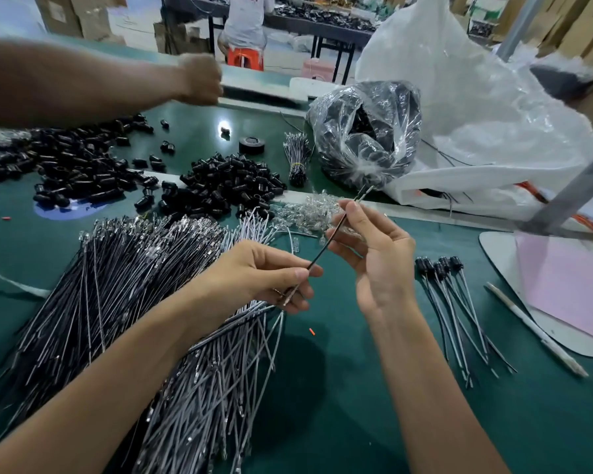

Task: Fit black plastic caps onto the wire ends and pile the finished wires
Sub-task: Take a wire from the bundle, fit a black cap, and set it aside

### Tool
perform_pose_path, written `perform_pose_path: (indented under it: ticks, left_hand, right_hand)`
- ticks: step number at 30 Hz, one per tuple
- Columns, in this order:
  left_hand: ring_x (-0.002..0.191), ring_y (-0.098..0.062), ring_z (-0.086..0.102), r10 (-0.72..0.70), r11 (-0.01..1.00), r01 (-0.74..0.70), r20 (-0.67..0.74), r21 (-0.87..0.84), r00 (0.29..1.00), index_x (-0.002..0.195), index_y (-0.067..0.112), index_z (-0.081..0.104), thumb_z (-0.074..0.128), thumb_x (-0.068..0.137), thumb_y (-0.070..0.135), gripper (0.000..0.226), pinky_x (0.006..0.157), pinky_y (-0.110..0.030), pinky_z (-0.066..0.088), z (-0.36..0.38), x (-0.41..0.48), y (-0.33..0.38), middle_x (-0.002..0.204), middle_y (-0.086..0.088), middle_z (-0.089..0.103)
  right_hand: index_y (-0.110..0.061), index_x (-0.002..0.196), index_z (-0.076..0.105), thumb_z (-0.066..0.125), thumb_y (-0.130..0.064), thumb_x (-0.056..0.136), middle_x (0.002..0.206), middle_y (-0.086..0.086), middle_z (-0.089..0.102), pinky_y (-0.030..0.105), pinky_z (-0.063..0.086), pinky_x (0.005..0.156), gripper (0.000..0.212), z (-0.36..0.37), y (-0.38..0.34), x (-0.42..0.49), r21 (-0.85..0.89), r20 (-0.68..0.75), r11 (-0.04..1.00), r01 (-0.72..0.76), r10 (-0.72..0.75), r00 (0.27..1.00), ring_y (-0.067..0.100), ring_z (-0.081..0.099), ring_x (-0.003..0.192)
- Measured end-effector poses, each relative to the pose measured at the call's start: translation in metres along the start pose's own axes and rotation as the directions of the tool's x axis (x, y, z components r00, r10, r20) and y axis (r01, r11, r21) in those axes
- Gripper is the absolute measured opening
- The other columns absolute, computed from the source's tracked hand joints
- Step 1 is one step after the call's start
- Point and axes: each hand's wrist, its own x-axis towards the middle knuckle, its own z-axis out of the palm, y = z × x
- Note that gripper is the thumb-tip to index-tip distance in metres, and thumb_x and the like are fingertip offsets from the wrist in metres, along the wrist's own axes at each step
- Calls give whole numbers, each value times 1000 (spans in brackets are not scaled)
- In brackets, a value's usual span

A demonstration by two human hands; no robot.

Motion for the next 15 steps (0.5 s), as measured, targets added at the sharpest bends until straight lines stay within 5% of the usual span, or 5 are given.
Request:
perform_pose_path:
  ticks: [3, 7, 11, 15]
  left_hand:
    - [68, -17, 69, -5, 999, 2, 71, 40, 997, 97, 8, 77, 68, 81, 11, 18, 63, -23, 56, 3, -1, -3, 77, -11, 73]
    - [68, -10, 69, 10, 917, -33, 60, 397, 998, 94, 13, 77, 70, 87, 10, 10, 64, -19, 55, 12, 1, -2, 77, -2, 76]
    - [72, -8, 68, 293, 549, -67, -116, 833, 949, 92, 25, 77, 71, 87, 27, 8, 73, -28, 57, -1, 20, 18, 75, 15, 73]
    - [100, -28, 64, 308, 234, 267, -332, 935, 891, 112, 22, 70, 62, 93, 29, 21, 87, -42, 53, -36, 61, 29, 108, -4, 70]
  right_hand:
    - [-15, 78, 76, 67, -10, 89, 71, 1, 71, 23, 52, 52, 15, -8, -2, 3, -78, 24, 997, 9, -7, 1000, 14, 65, 54]
    - [-11, 88, 74, 66, -6, 88, 70, 0, 70, 20, 51, 53, 10, -32, -1, 6, -188, 51, 982, -35, 45, 998, 8, 61, 52]
    - [-5, 95, 72, 70, -10, 79, 69, 1, 71, 17, 50, 52, 18, -47, -3, 13, -173, 61, 978, -115, 127, 990, 7, 60, 54]
    - [-4, 89, 70, 75, -13, 70, 69, 6, 71, 20, 53, 54, 21, -46, 2, 13, -237, 81, 965, -110, 133, 988, 11, 63, 57]
